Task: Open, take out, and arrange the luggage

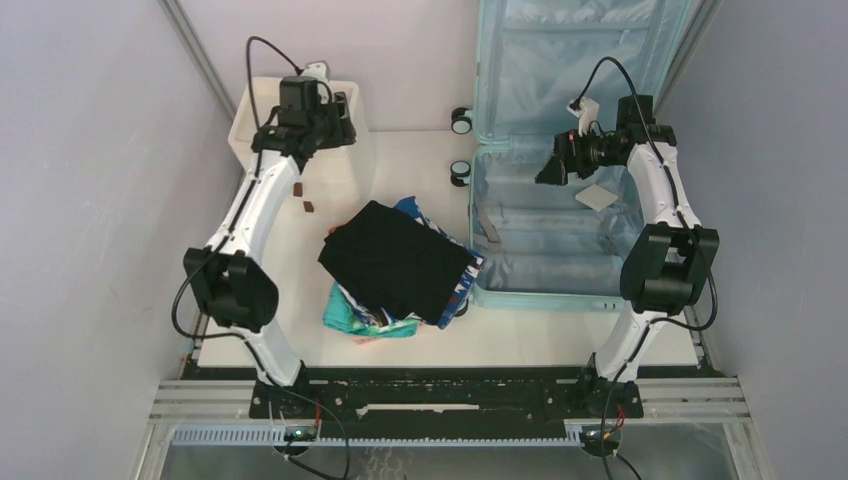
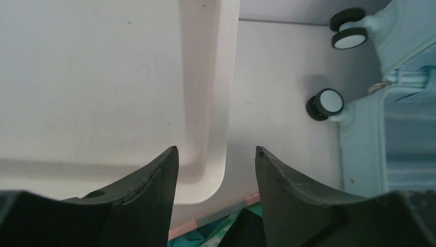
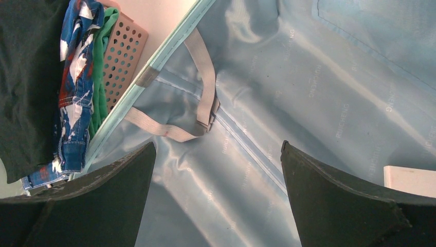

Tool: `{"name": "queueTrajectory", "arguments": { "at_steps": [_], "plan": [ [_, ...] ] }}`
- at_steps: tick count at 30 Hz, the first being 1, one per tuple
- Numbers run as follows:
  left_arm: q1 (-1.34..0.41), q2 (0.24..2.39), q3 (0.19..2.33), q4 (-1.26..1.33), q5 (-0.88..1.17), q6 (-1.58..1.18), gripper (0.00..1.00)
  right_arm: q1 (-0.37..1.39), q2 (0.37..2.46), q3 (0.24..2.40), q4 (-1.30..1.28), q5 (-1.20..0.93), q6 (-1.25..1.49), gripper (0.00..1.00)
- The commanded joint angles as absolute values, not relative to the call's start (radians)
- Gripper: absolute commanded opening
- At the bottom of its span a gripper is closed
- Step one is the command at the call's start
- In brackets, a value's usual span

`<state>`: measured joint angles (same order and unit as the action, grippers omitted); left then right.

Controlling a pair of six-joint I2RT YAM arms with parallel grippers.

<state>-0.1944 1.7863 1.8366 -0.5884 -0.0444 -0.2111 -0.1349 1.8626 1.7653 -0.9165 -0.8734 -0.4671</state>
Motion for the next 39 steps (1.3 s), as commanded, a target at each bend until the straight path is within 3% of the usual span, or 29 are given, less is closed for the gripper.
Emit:
{"name": "queueTrajectory", "arguments": {
  "at_steps": [1,7,12,15,19,24,28,34,39],
  "plan": [
    [-0.136,1.588,1.758,-0.446,0.040,-0.275,0.62,-0.130,1.838,1.775,-0.896,-0.889,-0.466,1.00],
    [0.039,1.288,1.240,-0.040,0.232,-0.512,0.61,-0.126,1.841,1.770,-0.897,-0.875,-0.471,1.00],
    [0.161,1.076,0.800,0.277,0.234,-0.806,0.58,-0.116,1.851,1.780,-0.904,-0.863,-0.473,1.00],
    [0.191,1.054,0.659,0.320,0.204,-0.909,0.57,-0.107,1.864,1.791,-0.910,-0.863,-0.474,1.00],
    [0.234,1.190,0.577,0.370,0.260,-1.088,0.53,-0.095,1.880,1.812,-0.922,-0.862,-0.478,1.00],
    [0.273,1.356,0.496,0.617,0.230,-1.309,0.45,-0.092,1.878,1.805,-0.925,-0.861,-0.482,1.00],
    [0.275,1.524,0.501,0.780,0.207,-1.418,0.45,-0.094,1.874,1.796,-0.924,-0.856,-0.488,1.00],
    [0.278,1.880,0.505,1.277,0.247,-1.610,0.40,-0.102,1.867,1.793,-0.924,-0.848,-0.492,1.00],
    [0.278,1.988,0.507,1.375,0.233,-1.608,0.45,-0.107,1.866,1.794,-0.925,-0.842,-0.493,1.00]
  ]
}}
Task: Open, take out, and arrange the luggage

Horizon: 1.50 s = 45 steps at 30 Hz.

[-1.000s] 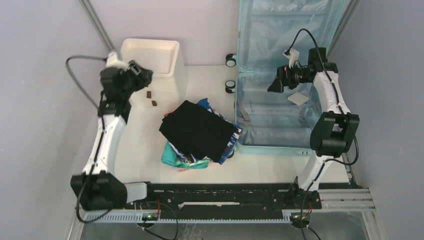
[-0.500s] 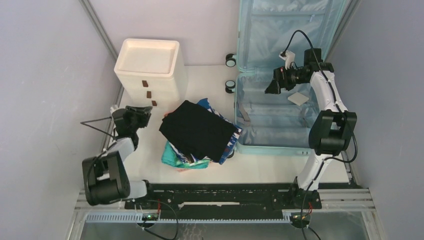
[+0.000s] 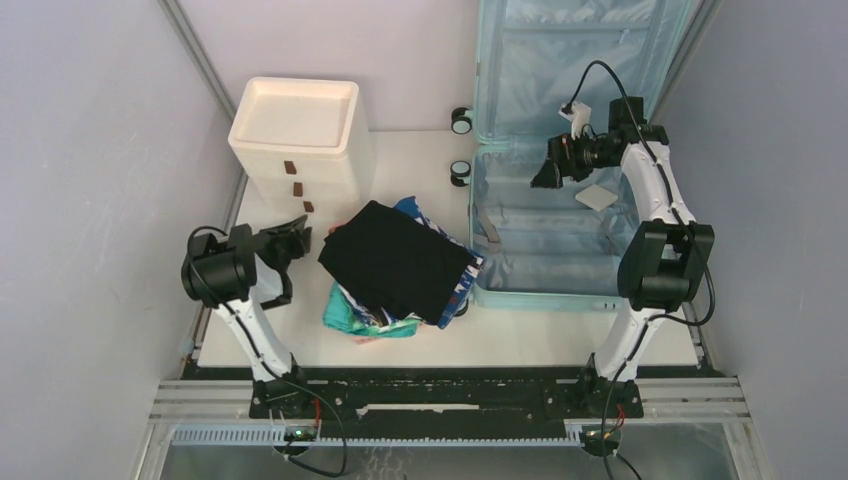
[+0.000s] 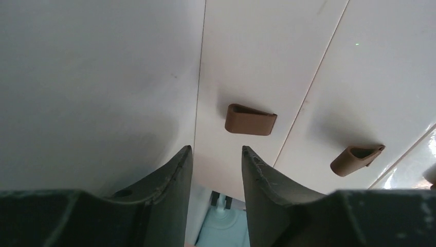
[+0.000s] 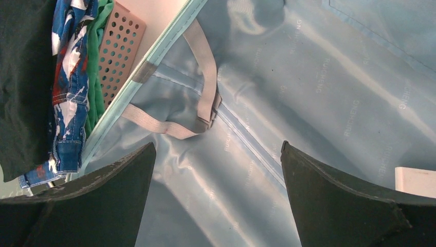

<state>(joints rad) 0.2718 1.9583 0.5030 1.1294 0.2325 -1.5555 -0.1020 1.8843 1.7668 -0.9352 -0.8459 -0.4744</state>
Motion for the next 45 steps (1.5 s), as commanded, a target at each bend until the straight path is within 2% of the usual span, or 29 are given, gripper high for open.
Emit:
{"name": "queueTrajectory", "arguments": {
  "at_steps": [1,8,25,39,42,45],
  "plan": [
    [0.278,2.000,0.514,1.376,0.241,-1.603,0.47,-0.107,1.866,1.795,-0.925,-0.842,-0.494,1.00],
    [0.278,2.080,0.553,1.400,0.262,-1.580,0.56,-0.099,1.876,1.805,-0.929,-0.836,-0.494,1.00],
    [0.278,2.183,0.670,1.423,0.323,-1.590,0.56,-0.098,1.877,1.802,-0.936,-0.833,-0.501,1.00],
    [0.278,2.148,0.687,1.459,0.341,-1.624,0.32,-0.098,1.882,1.802,-0.937,-0.834,-0.505,1.00],
    [0.278,2.146,0.695,1.462,0.341,-1.631,0.23,-0.098,1.882,1.802,-0.937,-0.832,-0.504,1.00],
    [0.277,2.146,0.698,1.460,0.340,-1.635,0.03,-0.098,1.881,1.799,-0.937,-0.833,-0.505,1.00]
  ]
}}
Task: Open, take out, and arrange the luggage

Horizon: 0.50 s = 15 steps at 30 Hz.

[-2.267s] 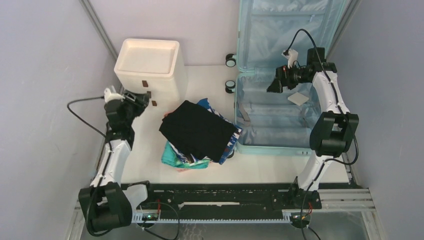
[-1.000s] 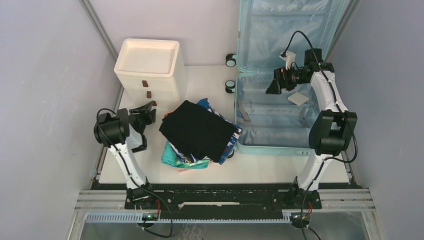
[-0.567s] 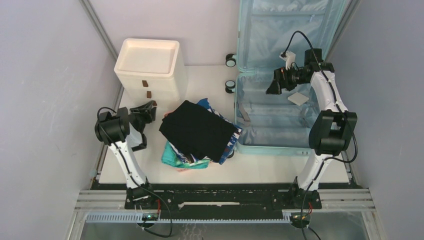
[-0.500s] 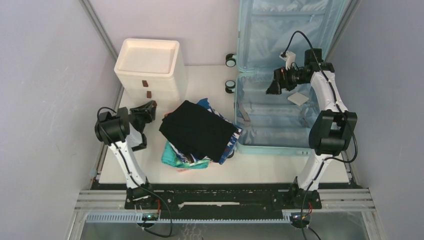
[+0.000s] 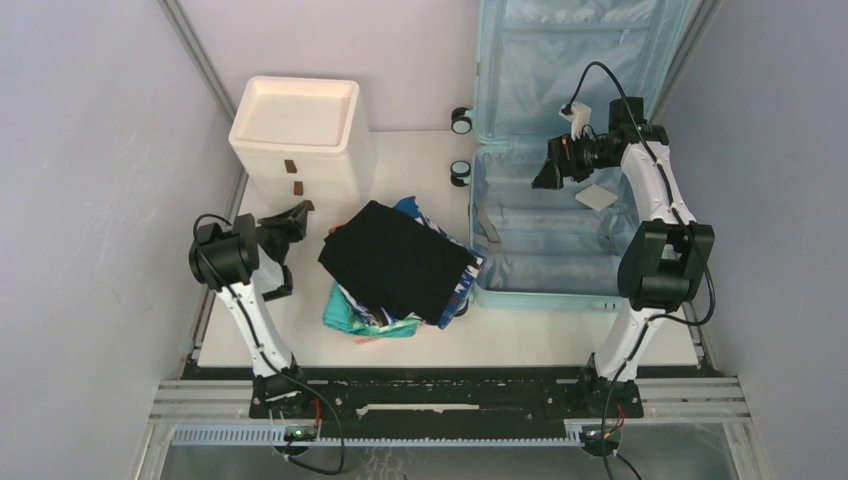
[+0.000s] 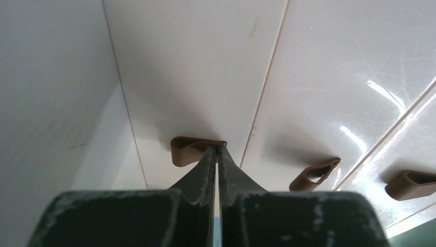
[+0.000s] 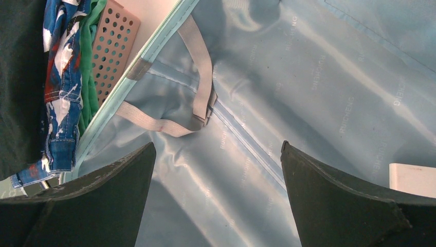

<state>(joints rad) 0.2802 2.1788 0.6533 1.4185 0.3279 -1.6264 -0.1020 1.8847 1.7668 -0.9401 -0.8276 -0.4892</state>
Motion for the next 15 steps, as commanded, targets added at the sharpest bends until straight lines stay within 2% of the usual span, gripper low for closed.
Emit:
{"name": "queueTrajectory", "arguments": {
  "at_steps": [1,9,14,15],
  "plan": [
    [0.278,2.147,0.697,1.461,0.338,-1.636,0.00,-0.098,1.881,1.799,-0.937,-0.833,-0.505,1.00],
    [0.280,2.143,0.645,1.462,0.328,-1.626,0.00,-0.101,1.878,1.796,-0.939,-0.833,-0.507,1.00],
    [0.279,2.135,0.600,1.446,0.301,-1.608,0.60,-0.100,1.882,1.799,-0.939,-0.838,-0.506,1.00],
    [0.278,2.140,0.601,1.434,0.305,-1.601,0.66,-0.099,1.882,1.801,-0.939,-0.839,-0.506,1.00]
  ]
}}
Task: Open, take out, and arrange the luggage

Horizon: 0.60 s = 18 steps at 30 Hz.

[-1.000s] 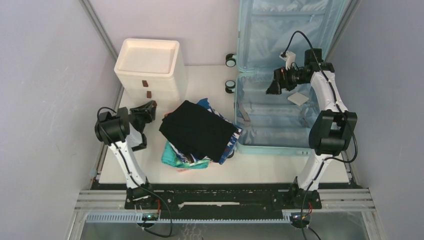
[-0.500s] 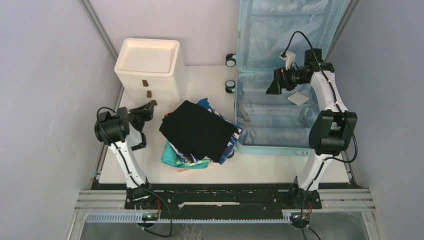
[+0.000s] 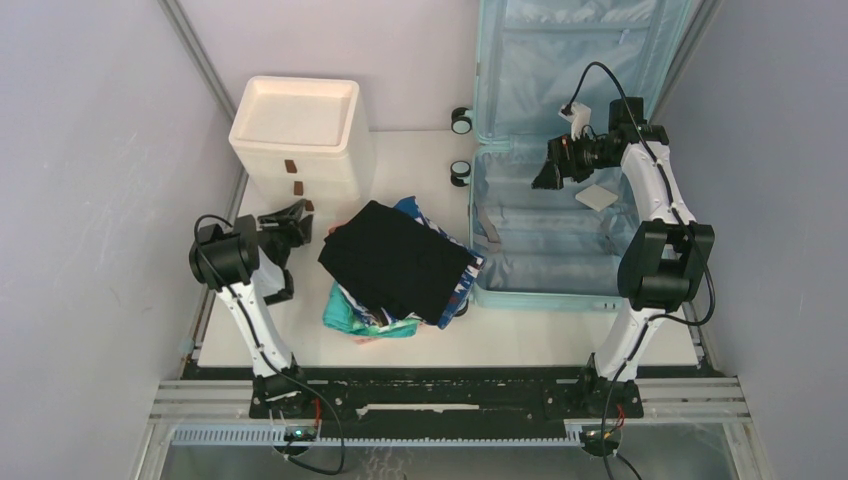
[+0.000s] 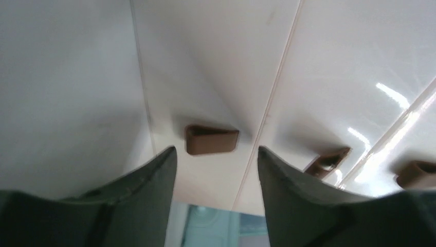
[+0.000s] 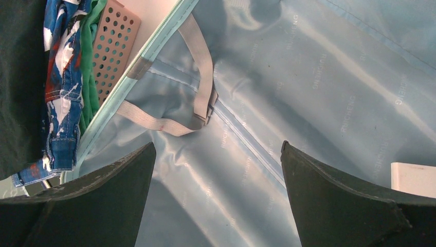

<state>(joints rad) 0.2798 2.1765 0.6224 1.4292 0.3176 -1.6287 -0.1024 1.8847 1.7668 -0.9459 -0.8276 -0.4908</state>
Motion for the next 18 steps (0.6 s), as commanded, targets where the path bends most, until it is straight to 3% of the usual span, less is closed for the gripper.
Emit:
{"name": "queueTrajectory", "arguments": {
  "at_steps": [1,5,18],
  "plan": [
    [0.278,2.144,0.603,1.422,0.309,-1.597,0.67,-0.098,1.882,1.802,-0.939,-0.839,-0.506,1.00],
    [0.278,2.172,0.621,1.412,0.308,-1.587,0.67,-0.097,1.882,1.805,-0.939,-0.839,-0.505,1.00],
    [0.280,2.230,0.702,1.454,0.320,-1.598,0.28,-0.098,1.872,1.800,-0.941,-0.834,-0.508,1.00]
  ]
}}
